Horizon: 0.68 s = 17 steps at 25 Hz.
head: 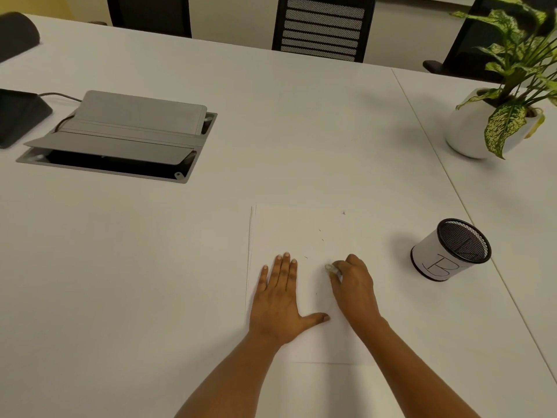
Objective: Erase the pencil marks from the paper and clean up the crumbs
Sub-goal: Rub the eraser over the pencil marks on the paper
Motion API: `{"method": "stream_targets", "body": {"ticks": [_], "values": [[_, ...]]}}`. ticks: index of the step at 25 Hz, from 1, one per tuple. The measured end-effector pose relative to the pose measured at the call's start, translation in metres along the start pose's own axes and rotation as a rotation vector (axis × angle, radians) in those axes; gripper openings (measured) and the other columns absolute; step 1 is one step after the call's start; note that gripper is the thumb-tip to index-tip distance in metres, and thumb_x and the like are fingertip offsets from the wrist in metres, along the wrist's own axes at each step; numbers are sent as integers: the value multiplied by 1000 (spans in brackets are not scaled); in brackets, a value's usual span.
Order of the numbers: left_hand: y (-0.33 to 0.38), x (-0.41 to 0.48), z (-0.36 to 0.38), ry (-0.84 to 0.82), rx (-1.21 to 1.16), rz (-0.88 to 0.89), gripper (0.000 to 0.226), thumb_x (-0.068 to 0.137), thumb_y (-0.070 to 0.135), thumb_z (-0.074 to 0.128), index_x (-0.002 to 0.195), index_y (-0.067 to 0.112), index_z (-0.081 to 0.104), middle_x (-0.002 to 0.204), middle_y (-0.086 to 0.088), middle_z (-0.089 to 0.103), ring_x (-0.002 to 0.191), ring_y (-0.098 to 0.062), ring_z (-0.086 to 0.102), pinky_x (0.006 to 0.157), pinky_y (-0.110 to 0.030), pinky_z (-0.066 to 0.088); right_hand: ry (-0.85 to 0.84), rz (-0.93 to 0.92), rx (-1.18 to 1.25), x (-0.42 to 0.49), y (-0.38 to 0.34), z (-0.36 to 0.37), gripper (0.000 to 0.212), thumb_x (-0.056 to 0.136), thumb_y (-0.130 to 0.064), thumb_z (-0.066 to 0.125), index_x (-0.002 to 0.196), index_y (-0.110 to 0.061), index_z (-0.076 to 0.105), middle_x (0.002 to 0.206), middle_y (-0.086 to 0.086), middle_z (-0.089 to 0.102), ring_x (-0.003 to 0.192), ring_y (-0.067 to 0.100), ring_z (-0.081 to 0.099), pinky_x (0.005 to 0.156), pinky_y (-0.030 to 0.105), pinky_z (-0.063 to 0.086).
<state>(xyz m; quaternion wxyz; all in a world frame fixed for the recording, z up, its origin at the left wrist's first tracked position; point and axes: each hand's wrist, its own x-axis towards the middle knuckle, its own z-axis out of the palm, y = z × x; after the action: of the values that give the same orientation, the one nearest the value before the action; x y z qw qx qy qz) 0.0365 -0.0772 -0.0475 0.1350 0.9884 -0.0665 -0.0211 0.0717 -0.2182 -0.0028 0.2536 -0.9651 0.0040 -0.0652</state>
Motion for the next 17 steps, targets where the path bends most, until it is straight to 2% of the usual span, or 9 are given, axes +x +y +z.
{"method": "stream_targets", "body": {"ticks": [5,9,13,17], "values": [[-1,1,1,5,-3,1,114,68,90,15,139,3,37,146,-13,36,135,-27,32,104,-44,18,-80,-83,35,-41,0,-7,12,84,-9,60,80,0,66,69,3,45,66,19,46,56,14,32],[-1,1,1,11,11,9,115,67,90,16,138,2,39,145,-13,37,135,-27,32,105,-43,17,-62,-88,-3,-19,6,-8,13,84,-10,60,82,1,66,70,5,46,68,20,47,60,26,38],[0,1,0,3,8,0,114,68,90,15,137,3,40,145,-13,38,134,-26,34,105,-43,16,-20,-7,-38,5,3,-2,18,86,-11,57,82,6,64,75,12,51,73,22,48,63,28,40],[0,1,-1,-4,-5,-14,115,67,90,15,137,3,40,144,-13,39,134,-26,35,105,-43,17,-8,0,11,-12,-2,-1,18,87,-11,56,83,3,65,74,6,46,72,19,46,64,24,36]]}}
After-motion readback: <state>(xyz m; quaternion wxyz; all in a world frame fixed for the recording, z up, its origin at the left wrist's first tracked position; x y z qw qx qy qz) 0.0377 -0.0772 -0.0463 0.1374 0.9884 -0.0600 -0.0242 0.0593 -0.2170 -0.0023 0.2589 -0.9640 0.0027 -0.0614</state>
